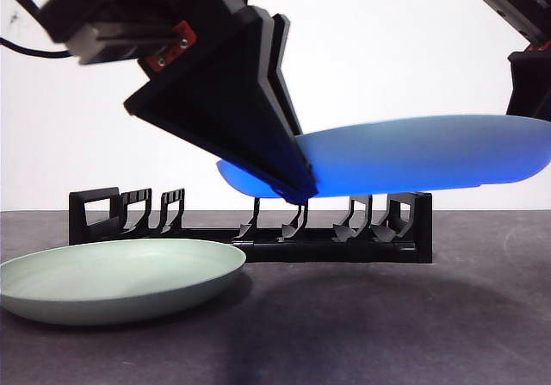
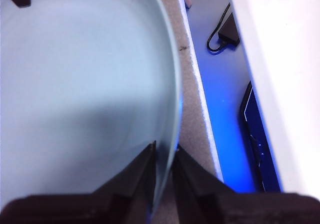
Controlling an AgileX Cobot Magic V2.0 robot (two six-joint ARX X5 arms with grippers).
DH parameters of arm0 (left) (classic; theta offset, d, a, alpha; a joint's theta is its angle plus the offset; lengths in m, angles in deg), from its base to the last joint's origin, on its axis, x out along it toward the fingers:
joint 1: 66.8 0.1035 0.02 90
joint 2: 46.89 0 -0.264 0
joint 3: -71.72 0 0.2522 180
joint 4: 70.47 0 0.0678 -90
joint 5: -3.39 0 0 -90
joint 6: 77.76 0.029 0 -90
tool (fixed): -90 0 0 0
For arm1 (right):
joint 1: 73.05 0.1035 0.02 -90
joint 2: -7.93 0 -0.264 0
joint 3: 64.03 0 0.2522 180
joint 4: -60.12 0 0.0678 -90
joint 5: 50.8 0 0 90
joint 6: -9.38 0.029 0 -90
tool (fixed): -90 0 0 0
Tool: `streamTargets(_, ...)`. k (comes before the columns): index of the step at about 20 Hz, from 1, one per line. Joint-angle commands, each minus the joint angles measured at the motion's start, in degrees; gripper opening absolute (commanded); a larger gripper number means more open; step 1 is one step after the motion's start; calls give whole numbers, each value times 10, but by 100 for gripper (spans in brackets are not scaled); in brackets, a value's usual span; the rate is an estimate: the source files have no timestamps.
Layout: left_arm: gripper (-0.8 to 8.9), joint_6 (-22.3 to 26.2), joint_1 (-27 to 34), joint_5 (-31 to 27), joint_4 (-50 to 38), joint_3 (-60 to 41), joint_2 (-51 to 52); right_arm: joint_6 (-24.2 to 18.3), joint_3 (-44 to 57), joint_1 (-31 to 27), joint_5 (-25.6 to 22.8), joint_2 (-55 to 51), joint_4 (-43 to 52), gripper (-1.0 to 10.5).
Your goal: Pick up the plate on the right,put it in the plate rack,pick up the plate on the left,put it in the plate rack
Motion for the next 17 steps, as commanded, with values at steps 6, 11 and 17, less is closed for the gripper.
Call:
streamTargets(6, -8, -51, -47, -8, -18, 0, -2, -5, -12, -7, 4, -52, 8, 198)
streamTargets(11, -8, -189, -64, -7, -40, 35, 3, 17, -16, -31, -27, -135, 97, 190)
streamTargets(17, -9, -294, 13, -9, -62, 102, 40, 36, -16, -34, -176, -208, 152, 187)
